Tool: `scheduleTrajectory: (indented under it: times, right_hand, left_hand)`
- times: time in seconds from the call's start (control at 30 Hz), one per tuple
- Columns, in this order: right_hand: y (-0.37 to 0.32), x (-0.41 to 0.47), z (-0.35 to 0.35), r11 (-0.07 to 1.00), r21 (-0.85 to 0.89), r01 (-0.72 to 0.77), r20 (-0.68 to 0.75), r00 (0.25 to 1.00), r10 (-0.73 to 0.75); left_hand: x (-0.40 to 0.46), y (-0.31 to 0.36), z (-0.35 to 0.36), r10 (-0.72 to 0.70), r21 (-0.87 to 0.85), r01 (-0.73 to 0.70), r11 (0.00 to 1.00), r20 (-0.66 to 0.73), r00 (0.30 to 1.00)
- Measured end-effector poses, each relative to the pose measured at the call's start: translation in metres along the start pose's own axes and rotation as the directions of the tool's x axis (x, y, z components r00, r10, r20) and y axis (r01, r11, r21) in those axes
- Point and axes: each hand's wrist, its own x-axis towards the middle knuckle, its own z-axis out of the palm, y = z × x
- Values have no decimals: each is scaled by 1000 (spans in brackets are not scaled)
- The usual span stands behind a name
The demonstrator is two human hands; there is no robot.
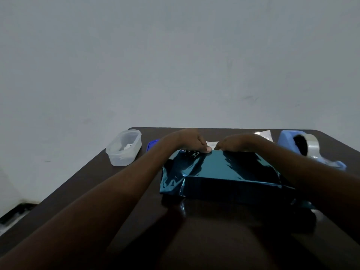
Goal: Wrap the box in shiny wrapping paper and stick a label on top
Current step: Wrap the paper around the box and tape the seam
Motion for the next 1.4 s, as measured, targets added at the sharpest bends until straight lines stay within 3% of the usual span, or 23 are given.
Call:
scheduleTrajectory:
  times: [0.23,0.37,0.4,0.5,0.6,0.77,0.87,0.97,1.03,1.07,1.17,1.33,1.4]
  right_hand:
    - [-2,3,-5,998,-63,27,111,994,-19]
    - [10,6,-3,994,109,-20,175,985,1]
    - [18,16,-2,988,151,-36,176,984,9]
    - [19,19,1,971,221,-92,165,985,56]
    - [5,-2,0,968,230,-102,144,987,70]
    - [6,-4,0,958,268,-100,184,982,51]
    - [4,-6,-2,989,145,-11,93,996,-3]
    - [4,-11,-6,984,129,126,-199,975,-98]
    - [13,-13,-9,975,149,165,-408,909,-91]
    - [16,-16,-12,968,179,176,-417,905,-88]
    - [18,-29,-11,961,243,128,-217,973,-74]
    - [21,-35,-3,986,106,129,-146,983,-113]
    - [23,-38,0,988,84,131,-145,982,-118]
  left_hand:
    - [4,2,-6,-108,-39,111,993,71,992]
    - [17,-6,-12,-155,-172,160,972,44,987]
    - [23,-11,-12,-163,-153,161,975,1,987]
    - [41,-24,-7,-171,118,178,977,-69,983]
    - [53,-32,0,-212,259,210,943,-20,977]
    - [67,-36,9,-245,339,212,917,59,968]
    - [74,-42,10,-220,473,142,870,113,969]
    - [75,-40,7,-179,499,101,861,110,978]
    - [78,-40,5,-172,445,121,887,76,982]
    - [79,-41,4,-165,410,134,902,42,985]
    - [91,-38,2,-74,282,79,956,-27,997]
    - [107,-22,14,-61,84,52,995,106,992]
    - [108,-20,21,-71,121,53,991,144,987]
